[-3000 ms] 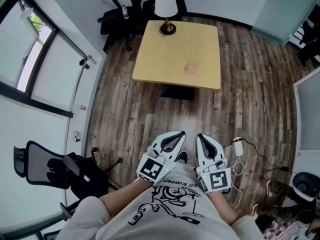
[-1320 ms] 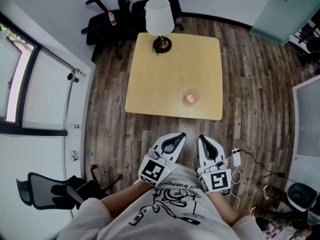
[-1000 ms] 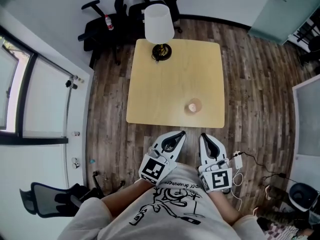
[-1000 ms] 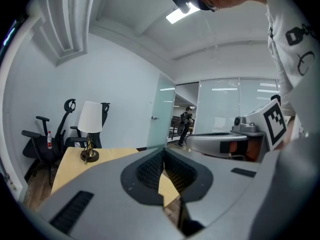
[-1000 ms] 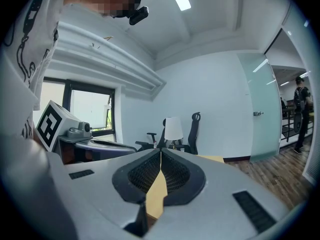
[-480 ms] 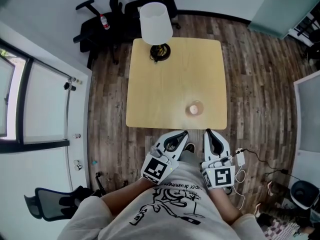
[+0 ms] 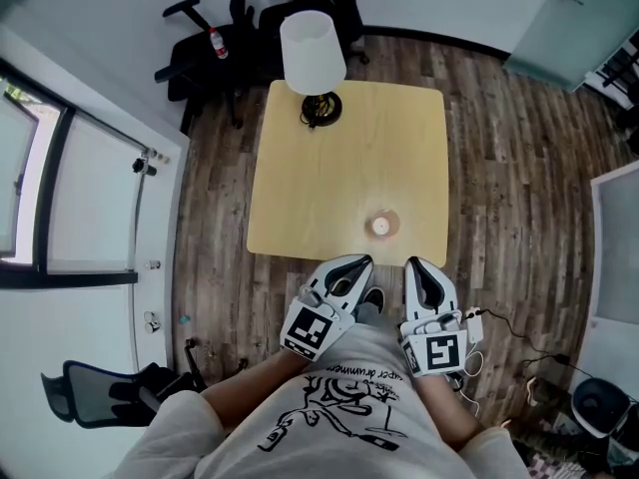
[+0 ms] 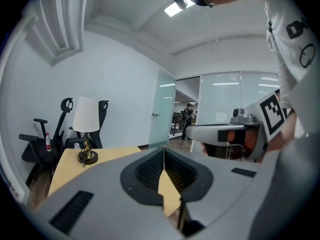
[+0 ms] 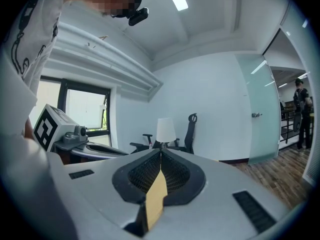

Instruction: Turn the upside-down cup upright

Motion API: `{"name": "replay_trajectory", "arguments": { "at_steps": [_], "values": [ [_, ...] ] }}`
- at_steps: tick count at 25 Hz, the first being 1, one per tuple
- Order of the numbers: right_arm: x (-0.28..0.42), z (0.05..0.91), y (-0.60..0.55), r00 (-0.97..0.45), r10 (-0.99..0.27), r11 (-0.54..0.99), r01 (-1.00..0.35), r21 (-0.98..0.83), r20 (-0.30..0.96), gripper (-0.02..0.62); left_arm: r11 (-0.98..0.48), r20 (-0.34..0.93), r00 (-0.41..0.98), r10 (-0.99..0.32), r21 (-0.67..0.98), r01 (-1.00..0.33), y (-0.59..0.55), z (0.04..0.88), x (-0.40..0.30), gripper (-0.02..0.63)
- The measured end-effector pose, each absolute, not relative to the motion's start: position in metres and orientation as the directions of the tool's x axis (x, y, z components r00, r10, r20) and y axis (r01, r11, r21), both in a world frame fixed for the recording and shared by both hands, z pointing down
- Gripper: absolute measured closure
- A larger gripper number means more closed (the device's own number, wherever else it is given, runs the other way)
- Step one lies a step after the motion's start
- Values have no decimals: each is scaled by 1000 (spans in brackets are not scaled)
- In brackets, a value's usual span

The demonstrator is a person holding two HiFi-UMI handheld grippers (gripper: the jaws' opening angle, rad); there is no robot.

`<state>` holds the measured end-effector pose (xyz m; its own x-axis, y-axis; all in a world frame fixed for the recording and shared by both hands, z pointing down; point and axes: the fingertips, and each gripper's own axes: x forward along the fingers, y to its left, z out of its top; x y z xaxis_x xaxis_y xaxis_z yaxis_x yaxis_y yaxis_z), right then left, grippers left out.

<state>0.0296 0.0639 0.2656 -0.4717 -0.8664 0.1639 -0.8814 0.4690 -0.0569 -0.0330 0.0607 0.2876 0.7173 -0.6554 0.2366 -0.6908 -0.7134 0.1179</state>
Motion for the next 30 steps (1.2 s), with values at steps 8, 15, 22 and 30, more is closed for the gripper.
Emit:
{"name": "replay_trajectory", "arguments": {
  "at_steps": [8,15,22,30],
  "values": [
    [48,281,48,-496,-851,494,-867,-57,174,572,-687,268,687,-676,109,-719,44,313,-16,594],
    [59,304,34,-500,-846,499,-865,-52,185,572,-688,299,677,-673,82,-721,30,350,-13,535],
    [62,333,25,-492,-845,492,-869,-58,209,572,-702,361,673,-646,67,-709,26,402,-10,417],
    [62,368,24,-509,-828,507,-859,-76,235,572,-686,374,652,-659,57,-726,10,456,-4,299]
  ]
}}
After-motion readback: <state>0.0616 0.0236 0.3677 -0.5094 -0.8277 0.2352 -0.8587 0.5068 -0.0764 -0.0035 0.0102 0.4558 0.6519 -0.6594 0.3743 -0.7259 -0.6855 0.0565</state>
